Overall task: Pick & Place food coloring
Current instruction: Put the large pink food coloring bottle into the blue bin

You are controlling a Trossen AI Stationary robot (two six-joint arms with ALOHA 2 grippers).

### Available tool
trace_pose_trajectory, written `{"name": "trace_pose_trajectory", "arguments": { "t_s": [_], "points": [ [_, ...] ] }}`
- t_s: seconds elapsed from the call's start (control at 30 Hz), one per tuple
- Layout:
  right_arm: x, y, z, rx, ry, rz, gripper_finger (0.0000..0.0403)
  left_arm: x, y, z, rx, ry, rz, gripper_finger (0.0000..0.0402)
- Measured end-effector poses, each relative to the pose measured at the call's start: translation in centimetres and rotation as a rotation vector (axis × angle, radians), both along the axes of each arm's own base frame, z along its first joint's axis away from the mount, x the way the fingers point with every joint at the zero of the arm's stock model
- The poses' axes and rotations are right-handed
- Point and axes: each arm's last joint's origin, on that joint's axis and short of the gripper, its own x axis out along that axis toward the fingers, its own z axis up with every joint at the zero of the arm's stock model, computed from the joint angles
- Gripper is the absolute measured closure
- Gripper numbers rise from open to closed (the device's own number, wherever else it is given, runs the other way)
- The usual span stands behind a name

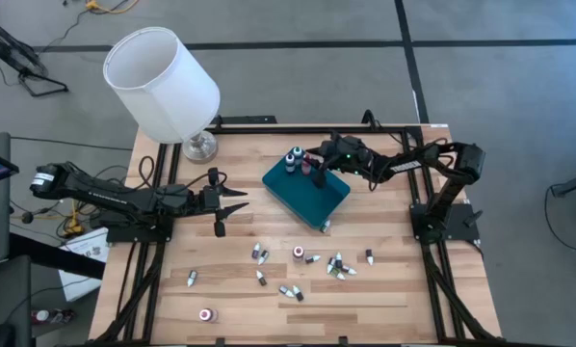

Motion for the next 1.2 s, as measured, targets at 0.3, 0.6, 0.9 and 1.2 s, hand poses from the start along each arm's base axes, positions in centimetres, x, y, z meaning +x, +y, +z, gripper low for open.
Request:
{"name": "trace_pose_trajectory", "arguments": {
  "t_s": [0.3,0.6,0.9,1.2],
  "points": [
    [-0.5,0.5,2.2,-0.044,-0.033,0.016,0.0245,0.0,0.0,-0.2,0.002,0.018,0.000,0.0285],
    [-1.5,3.7,5.8,-0.106,-0.010,0.122,0.0231,0.0,-0.1,-0.2,-0.002,0.019,-0.043,0.0285],
    [-2.4,7.2,8.0,-0.167,0.012,0.251,0.0239,-0.1,-2.2,0.2,-0.042,0.048,-0.527,0.0285],
    [-2.5,9.6,8.2,-0.190,0.036,0.347,0.0236,-1.0,-4.7,0.0,-0.057,0.080,-0.923,0.0285]
  ]
}}
